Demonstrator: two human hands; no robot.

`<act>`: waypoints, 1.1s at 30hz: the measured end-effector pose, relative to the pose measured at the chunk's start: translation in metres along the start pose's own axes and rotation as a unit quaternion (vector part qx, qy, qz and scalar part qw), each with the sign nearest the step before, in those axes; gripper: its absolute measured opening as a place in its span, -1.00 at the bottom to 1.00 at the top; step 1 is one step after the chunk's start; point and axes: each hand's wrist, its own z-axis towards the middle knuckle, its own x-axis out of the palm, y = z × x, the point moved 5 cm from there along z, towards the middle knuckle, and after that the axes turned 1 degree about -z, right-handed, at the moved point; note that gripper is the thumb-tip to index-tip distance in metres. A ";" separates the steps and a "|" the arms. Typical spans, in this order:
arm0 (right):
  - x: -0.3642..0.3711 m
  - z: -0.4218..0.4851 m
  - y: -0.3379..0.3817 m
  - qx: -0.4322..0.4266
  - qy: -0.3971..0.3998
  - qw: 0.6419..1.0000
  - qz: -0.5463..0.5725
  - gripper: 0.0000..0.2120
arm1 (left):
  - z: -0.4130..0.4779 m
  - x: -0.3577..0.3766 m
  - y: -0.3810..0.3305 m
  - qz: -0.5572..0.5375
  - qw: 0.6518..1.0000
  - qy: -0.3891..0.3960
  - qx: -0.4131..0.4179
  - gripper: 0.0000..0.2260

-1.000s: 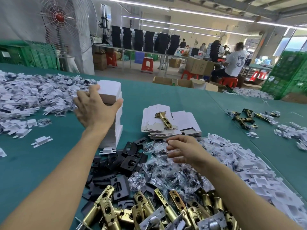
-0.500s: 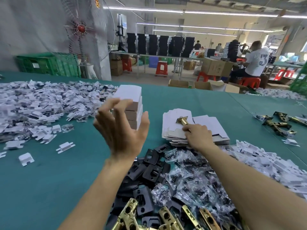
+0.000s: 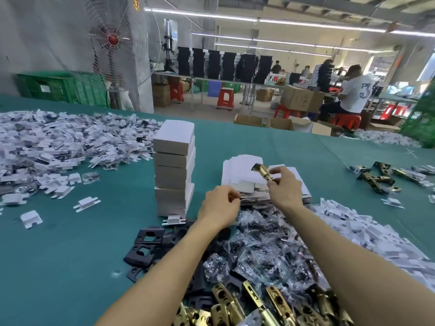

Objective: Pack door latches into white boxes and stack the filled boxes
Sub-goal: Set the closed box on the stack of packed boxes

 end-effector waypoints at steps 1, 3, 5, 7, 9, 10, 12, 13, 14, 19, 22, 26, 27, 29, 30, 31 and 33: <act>-0.005 -0.001 -0.005 0.015 -0.003 1.000 0.008 -0.76 | 0.007 0.003 -0.002 0.058 0.998 -0.013 0.025 -0.79; -0.014 -0.004 -0.016 0.028 -0.003 1.000 0.013 -0.78 | 0.026 0.011 -0.007 0.159 0.983 -0.024 0.083 -0.74; -0.023 -0.006 -0.026 0.030 0.000 0.999 0.018 -0.80 | 0.046 0.021 -0.012 0.233 0.966 -0.001 0.113 -0.65; -0.030 -0.007 -0.034 0.033 0.003 0.999 0.030 -0.80 | 0.066 0.030 -0.014 0.288 0.950 0.031 0.120 -0.54; -0.033 -0.006 -0.042 0.041 0.005 0.998 0.044 -0.81 | 0.081 0.038 -0.016 0.323 0.937 0.049 0.125 -0.50; -0.033 -0.005 -0.045 0.045 0.005 0.998 0.053 -0.82 | 0.086 0.041 -0.016 0.326 0.936 0.051 0.125 -0.50; -0.033 -0.002 -0.050 0.050 0.004 0.997 0.059 -0.82 | 0.091 0.046 -0.016 0.319 0.939 0.048 0.117 -0.52; -0.032 -0.001 -0.052 0.051 0.003 0.997 0.058 -0.83 | 0.093 0.047 -0.015 0.315 0.941 0.046 0.113 -0.54; -0.030 0.000 -0.053 0.051 0.001 0.997 0.057 -0.83 | 0.094 0.048 -0.014 0.310 0.943 0.046 0.109 -0.56; -0.018 0.005 -0.053 0.055 0.003 0.996 0.064 -0.83 | 0.097 0.045 -0.007 0.268 0.958 0.065 0.081 -0.59; -0.010 0.008 -0.052 0.066 0.001 0.994 0.091 -0.83 | 0.097 0.041 -0.005 0.251 0.963 0.067 0.078 -0.65; -0.006 0.011 -0.050 0.087 -0.037 0.987 0.128 -0.82 | 0.092 0.036 -0.010 0.239 0.962 0.051 0.121 -0.65; -0.005 0.012 -0.049 0.097 -0.045 0.984 0.141 -0.80 | 0.090 0.034 -0.012 0.240 0.961 0.041 0.132 -0.67; -0.003 0.014 -0.047 0.111 -0.057 0.980 0.153 -0.78 | 0.087 0.030 -0.017 0.260 0.954 0.012 0.149 -0.75; -0.002 0.015 -0.045 0.109 -0.059 0.982 0.143 -0.78 | 0.085 0.029 -0.018 0.272 0.950 -0.002 0.157 -0.82; -0.001 0.016 -0.041 0.098 -0.060 0.986 0.125 -0.77 | 0.084 0.028 -0.019 0.282 0.945 -0.017 0.163 -0.88; 0.001 0.019 -0.033 0.059 -0.063 0.993 0.083 -0.75 | 0.079 0.027 -0.021 0.297 0.937 -0.048 0.179 -0.90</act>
